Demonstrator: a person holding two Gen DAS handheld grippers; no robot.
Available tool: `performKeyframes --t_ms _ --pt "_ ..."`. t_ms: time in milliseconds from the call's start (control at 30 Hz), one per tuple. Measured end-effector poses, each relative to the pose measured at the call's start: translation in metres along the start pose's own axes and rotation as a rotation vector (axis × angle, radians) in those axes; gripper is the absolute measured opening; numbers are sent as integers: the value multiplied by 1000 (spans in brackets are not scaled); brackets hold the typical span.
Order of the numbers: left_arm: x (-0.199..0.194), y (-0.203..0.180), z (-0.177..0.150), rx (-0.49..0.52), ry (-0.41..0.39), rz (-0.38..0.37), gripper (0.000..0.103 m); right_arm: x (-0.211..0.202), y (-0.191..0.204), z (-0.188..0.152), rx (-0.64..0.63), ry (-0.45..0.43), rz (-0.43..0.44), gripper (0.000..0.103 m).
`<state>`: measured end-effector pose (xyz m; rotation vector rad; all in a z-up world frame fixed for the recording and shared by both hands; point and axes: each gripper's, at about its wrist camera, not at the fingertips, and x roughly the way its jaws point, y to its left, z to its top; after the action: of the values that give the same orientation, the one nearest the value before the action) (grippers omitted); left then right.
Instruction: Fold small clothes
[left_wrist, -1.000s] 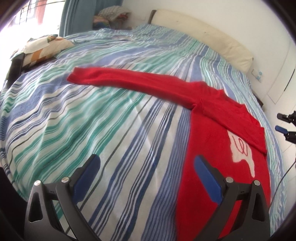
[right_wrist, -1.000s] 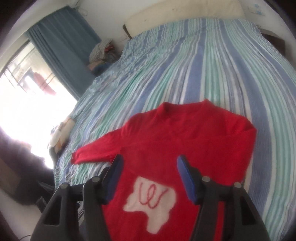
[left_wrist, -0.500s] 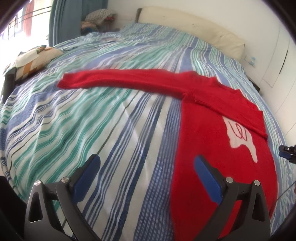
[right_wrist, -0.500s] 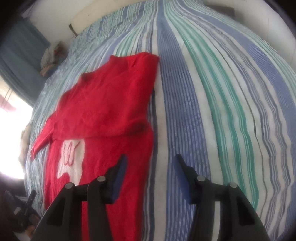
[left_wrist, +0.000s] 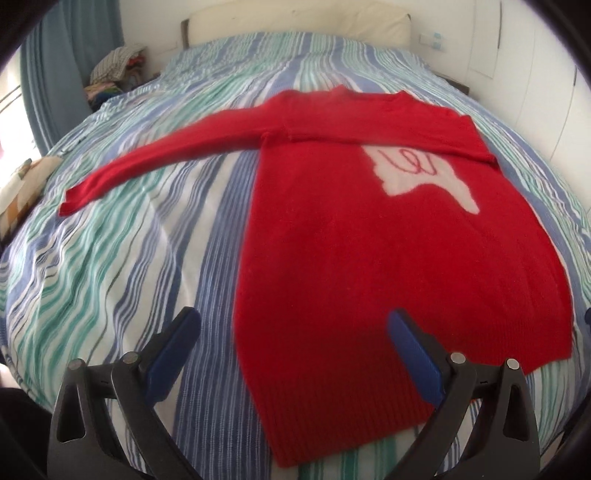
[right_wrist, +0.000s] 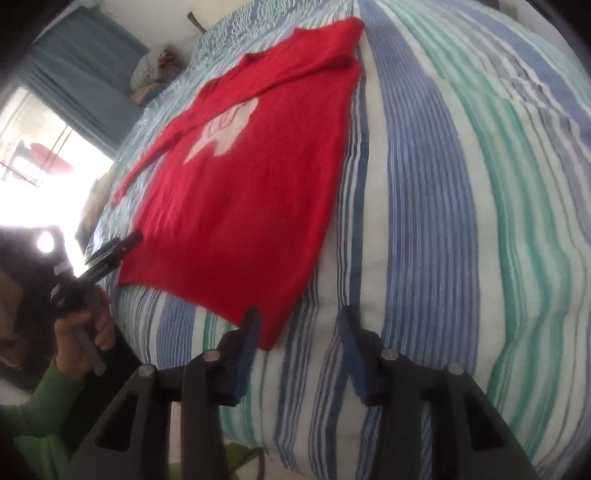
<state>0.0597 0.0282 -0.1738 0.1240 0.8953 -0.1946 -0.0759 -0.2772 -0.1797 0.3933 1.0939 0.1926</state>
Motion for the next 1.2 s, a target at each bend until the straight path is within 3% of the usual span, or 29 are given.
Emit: performKeyframes --t_ms 100,200,300,433,533,600,733,833,933,967,1000,1033,1067,1100,1200 --pt "-3 -3 2 7 2 0 101 -22 31 4 -69 -122 -4 52" --pt "-9 5 8 -13 6 -16 101 -13 50 5 -62 -196 31 57" --pt "-17 30 27 -39 -23 -16 102 22 52 -1 -32 -152 9 57" --pt "-6 99 59 -142 -19 -23 102 41 54 -15 -43 -121 -31 58" --pt "26 172 77 -283 28 52 102 40 50 -15 -48 -122 -27 58" --pt "46 232 80 -448 64 140 102 39 47 -18 -46 -123 -24 58" --pt "80 325 66 -749 158 197 102 41 50 -19 -60 -123 -40 60" --pt "92 348 61 -850 156 181 101 46 56 -19 -79 -118 -55 64" --pt "95 345 72 -847 95 131 100 50 59 -20 -97 -113 -72 67" --pt "96 342 77 -834 70 93 90 51 60 -20 -101 -113 -76 69" --pt "97 340 84 -818 53 53 61 52 60 -20 -105 -113 -81 70" --pt "101 337 89 -803 62 18 42 53 61 -20 -108 -113 -86 70" --pt "106 337 96 -790 87 5 3 54 62 -20 -111 -113 -91 72" --pt "106 333 104 -770 99 16 3 54 63 -20 -116 -114 -94 72" --pt "79 312 139 -658 24 32 3 54 65 -22 -128 -118 -101 73"
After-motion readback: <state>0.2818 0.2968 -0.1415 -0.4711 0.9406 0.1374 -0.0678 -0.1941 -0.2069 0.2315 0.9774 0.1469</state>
